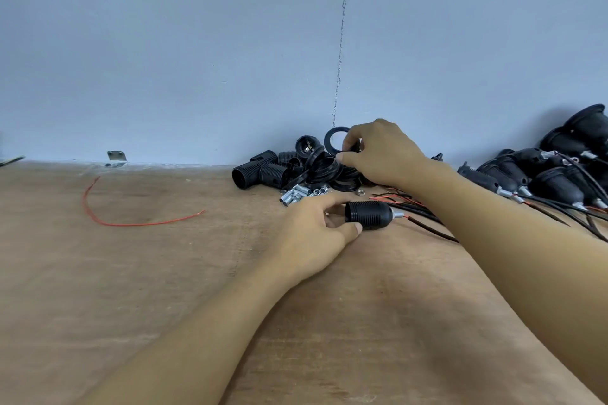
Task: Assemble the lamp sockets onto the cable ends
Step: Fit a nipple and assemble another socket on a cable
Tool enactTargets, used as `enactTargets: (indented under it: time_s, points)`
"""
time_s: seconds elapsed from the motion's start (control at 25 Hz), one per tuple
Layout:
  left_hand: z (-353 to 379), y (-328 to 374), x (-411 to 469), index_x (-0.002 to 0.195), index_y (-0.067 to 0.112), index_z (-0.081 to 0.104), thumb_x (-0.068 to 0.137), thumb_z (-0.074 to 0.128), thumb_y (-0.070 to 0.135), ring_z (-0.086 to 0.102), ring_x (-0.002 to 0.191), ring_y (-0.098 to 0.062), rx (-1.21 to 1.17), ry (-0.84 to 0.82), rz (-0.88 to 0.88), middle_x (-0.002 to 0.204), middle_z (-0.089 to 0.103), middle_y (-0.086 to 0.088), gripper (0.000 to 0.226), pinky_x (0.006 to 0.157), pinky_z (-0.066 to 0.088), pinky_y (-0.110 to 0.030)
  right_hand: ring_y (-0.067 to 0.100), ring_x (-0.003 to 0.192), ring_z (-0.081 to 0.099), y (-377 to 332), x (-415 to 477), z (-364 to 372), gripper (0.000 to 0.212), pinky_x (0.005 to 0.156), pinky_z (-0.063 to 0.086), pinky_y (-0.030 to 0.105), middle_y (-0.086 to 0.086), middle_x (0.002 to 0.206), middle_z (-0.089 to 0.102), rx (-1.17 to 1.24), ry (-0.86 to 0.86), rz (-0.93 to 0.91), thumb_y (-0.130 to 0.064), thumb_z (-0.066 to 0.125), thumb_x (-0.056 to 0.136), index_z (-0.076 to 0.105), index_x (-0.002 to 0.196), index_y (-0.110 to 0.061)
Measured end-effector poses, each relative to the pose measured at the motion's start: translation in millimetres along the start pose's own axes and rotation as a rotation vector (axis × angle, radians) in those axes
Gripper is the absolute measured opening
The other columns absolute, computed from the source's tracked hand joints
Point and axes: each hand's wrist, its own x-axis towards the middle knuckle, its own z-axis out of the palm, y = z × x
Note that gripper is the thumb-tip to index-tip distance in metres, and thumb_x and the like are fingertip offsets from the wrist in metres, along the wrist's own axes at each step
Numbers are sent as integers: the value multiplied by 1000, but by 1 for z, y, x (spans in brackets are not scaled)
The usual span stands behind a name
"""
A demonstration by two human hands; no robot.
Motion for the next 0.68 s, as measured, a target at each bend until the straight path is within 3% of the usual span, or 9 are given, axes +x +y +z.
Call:
enactTargets:
  time_s: [0.12,0.2,0.28,0.36,0.44,0.6,0.68]
  points:
    - [1,1,0,120,34,70,91,74,26,56,67,-2,-33,36,-34,94,73,15,30,79,52,-24,20,89,56,4,-18,-9,15,70,38,31,-2,96,56,-24,29,-6,-46,65,89,61,88,-31]
    - [3,4,2,113,25,72,100,62,32,62,64,-5,-117,129,-64,92,76,7,18,73,52,-29,10,77,56,4,-37,-11,16,61,39,24,-7,80,60,94,20,-44,-46,63,92,62,85,-31]
    - [1,7,4,95,19,74,105,51,40,63,58,-10,-264,219,-117,83,76,-5,33,62,49,-29,2,69,55,2,-57,-12,15,55,37,14,-11,73,62,187,-11,-114,-43,63,93,64,85,-31]
    - [-3,8,4,86,19,76,104,51,44,64,63,-12,-372,228,-120,84,74,-13,40,57,49,-26,0,79,57,3,-74,-9,12,65,39,15,-11,81,64,191,-70,-214,-41,62,94,68,92,-30]
    - [-4,7,1,85,22,78,103,57,39,66,71,-9,-369,210,-65,83,75,-9,33,66,53,-30,3,91,57,10,-85,-5,14,81,42,22,-10,94,65,188,-99,-283,-37,61,95,70,104,-31]
    - [-3,6,3,79,17,77,100,64,30,66,80,-15,-344,329,-37,86,76,-6,28,87,56,-50,7,110,56,37,-94,-3,47,99,42,27,-9,117,60,216,-41,-173,-41,72,87,59,132,-34]
    - [-5,8,2,75,19,76,97,67,29,68,82,-9,-301,330,-19,82,76,4,26,92,56,-48,11,114,57,47,-100,4,53,102,44,33,-11,123,63,113,-59,-159,-41,71,87,55,137,-36]
